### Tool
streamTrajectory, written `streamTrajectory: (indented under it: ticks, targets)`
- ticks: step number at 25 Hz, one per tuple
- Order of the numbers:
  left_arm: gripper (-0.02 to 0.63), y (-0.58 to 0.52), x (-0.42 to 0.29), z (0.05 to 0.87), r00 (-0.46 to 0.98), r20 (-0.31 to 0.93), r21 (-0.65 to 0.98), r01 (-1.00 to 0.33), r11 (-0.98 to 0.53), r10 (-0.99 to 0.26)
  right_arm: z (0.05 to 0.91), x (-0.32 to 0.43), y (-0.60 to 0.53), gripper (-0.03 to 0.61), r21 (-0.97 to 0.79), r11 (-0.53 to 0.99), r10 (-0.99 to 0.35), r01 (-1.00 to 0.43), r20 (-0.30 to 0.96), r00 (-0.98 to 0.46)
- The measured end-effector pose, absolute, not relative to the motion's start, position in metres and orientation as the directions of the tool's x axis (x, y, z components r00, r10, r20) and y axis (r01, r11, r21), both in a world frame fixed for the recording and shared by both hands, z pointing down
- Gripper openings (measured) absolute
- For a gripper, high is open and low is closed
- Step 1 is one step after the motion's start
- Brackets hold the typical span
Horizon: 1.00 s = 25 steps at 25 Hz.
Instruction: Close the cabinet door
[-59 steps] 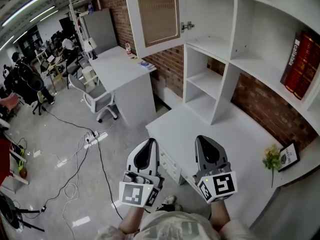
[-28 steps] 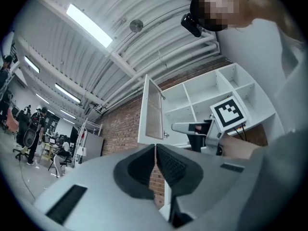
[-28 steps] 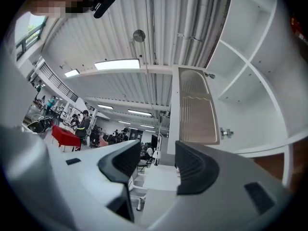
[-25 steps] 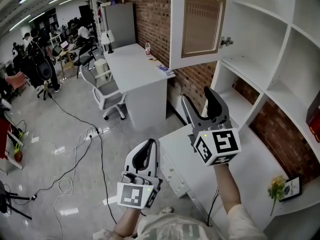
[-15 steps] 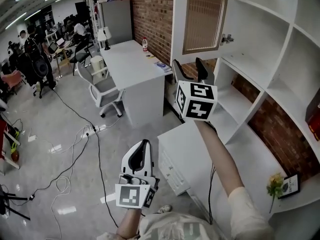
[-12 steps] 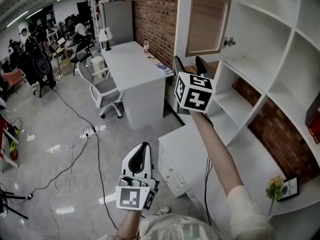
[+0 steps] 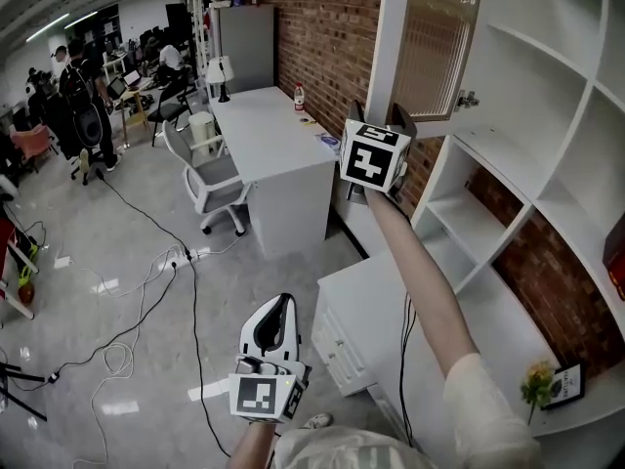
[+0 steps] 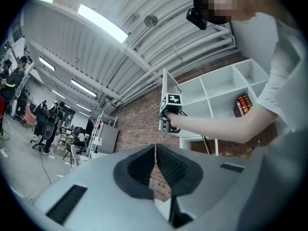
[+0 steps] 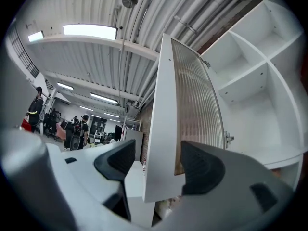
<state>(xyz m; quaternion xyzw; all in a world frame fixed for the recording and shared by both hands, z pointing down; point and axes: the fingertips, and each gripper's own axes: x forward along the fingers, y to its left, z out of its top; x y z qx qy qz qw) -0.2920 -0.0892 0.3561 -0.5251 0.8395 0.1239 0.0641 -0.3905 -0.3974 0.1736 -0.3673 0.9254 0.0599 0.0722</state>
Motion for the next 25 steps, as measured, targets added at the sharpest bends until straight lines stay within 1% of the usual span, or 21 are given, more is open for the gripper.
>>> streamTrajectory:
  ticks: [6, 8, 9, 19, 25]
  targets:
    - [0.021, -0.092, -0.288, 0.364, -0.434, -0.198, 0.14, -0.9, 0.413, -0.879, 0.181, -0.399, -0.415, 0.282, 0.1, 0.66, -0.732, -0.745, -0.141, -0.667]
    - [0.021, -0.092, -0.286, 0.369, -0.43, -0.178, 0.144, -0.901, 0.408, -0.885, 0.183, -0.398, -0.417, 0.25, 0.127, 0.639, -0.745, -0.759, -0.146, -0.651]
    - [0.021, -0.093, -0.285, 0.372, -0.427, -0.169, 0.144, -0.902, 0.407, -0.888, 0.183, -0.398, -0.417, 0.25, 0.132, 0.635, -0.746, -0.761, -0.151, -0.649]
    - [0.021, -0.095, -0.28, 0.368, -0.408, -0.184, 0.139, -0.912, 0.387, -0.895, 0.182, -0.391, -0.408, 0.241, 0.115, 0.663, -0.721, -0.74, -0.169, -0.672]
    - [0.021, -0.112, -0.262, 0.364, -0.349, -0.195, 0.124, -0.936, 0.33, -0.917, 0.18, -0.369, -0.401, 0.235, 0.107, 0.705, -0.681, -0.701, -0.176, -0.711]
